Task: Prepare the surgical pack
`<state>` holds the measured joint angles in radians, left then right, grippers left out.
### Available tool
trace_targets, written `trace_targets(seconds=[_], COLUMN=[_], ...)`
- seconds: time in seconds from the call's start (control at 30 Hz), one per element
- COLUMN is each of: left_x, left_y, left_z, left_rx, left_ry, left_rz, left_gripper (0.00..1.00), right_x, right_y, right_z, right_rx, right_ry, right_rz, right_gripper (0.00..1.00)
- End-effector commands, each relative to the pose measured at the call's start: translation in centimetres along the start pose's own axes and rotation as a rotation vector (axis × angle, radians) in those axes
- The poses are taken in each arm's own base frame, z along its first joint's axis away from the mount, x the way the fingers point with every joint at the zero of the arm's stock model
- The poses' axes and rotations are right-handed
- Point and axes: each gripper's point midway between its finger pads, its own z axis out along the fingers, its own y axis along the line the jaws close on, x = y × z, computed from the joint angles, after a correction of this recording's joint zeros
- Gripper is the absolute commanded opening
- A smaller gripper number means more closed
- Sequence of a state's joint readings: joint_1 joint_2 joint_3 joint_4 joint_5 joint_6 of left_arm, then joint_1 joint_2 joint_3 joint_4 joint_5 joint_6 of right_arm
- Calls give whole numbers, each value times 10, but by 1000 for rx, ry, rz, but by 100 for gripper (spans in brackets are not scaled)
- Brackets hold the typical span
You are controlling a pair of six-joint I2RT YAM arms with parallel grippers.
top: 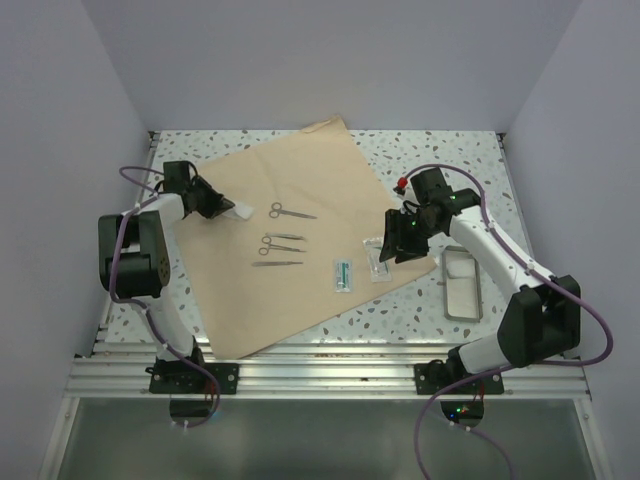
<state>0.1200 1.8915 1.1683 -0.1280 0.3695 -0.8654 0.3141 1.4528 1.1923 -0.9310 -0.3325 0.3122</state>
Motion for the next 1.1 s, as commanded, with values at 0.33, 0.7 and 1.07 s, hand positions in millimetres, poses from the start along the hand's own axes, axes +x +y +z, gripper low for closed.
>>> trace_targets(seconds=[0.33, 0.7, 1.07], left_x=[-18, -20, -25], left_y=[19, 25, 28], left_z=[6, 10, 15], left_rx=[-25, -35, -34], left_ry=[-46, -48, -50], left_rz=[34, 38, 41], left_gripper=[0, 0, 0], right_x=[-2, -1, 0], right_y=[3, 3, 2], right_z=[0, 0, 3], right_rx=[-20, -17, -19], right_ry=[8, 10, 15], right_rz=[-18, -21, -18], right_gripper=[50, 50, 50])
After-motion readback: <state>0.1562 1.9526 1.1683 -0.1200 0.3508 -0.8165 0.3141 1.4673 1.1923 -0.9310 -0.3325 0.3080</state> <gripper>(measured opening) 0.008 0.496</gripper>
